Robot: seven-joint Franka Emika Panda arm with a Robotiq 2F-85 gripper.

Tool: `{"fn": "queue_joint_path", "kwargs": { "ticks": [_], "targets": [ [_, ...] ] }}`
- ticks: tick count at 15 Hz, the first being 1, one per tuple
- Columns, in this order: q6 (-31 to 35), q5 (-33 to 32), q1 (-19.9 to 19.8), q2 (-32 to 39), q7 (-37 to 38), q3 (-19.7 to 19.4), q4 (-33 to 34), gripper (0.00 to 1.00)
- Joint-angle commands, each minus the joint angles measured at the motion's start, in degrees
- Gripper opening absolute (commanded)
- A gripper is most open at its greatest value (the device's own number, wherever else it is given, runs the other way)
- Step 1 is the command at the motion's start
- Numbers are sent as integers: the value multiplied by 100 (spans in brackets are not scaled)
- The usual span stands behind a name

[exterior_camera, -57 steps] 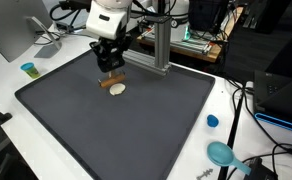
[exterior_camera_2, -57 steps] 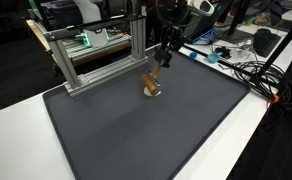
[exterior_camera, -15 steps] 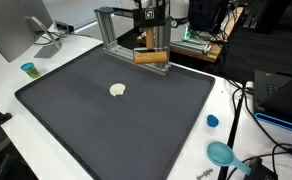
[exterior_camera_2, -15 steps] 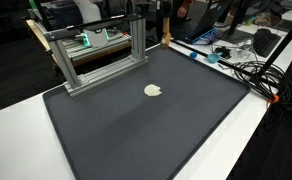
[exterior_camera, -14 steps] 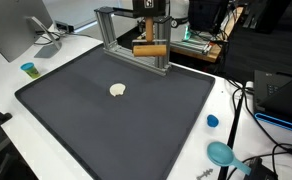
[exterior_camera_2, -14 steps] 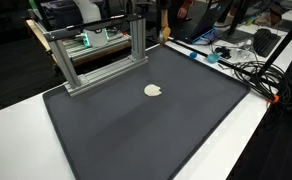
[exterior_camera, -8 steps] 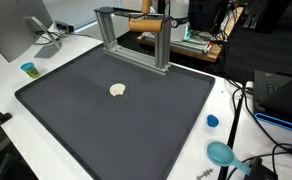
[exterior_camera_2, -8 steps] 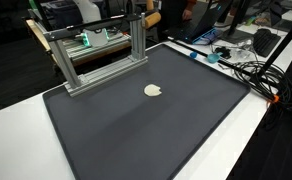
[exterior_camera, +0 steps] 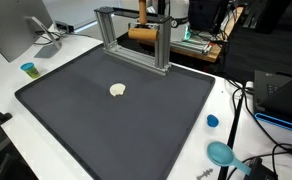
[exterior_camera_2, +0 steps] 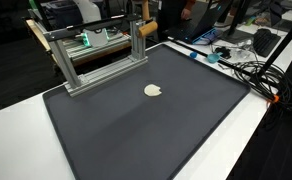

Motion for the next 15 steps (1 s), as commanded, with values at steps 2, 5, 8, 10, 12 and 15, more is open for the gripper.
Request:
{"fn": "queue_joint_path", "kwargs": {
  "ticks": [2, 5, 8, 10, 12, 15],
  "targets": [
    [-44, -83, -142, -259, 218, -196, -352, 21],
    [-96, -104, -223, -368, 176, -304, -571, 21],
    [-135, -183, -305, -531, 203, -339, -761, 21],
    [-208, -263, -359, -687, 213, -347, -869, 21],
    [-300, -353, -346, -869, 182, -303, -986, 21],
    [-492, -459, -301, -1058, 145, -281, -1119, 21]
  ]
}}
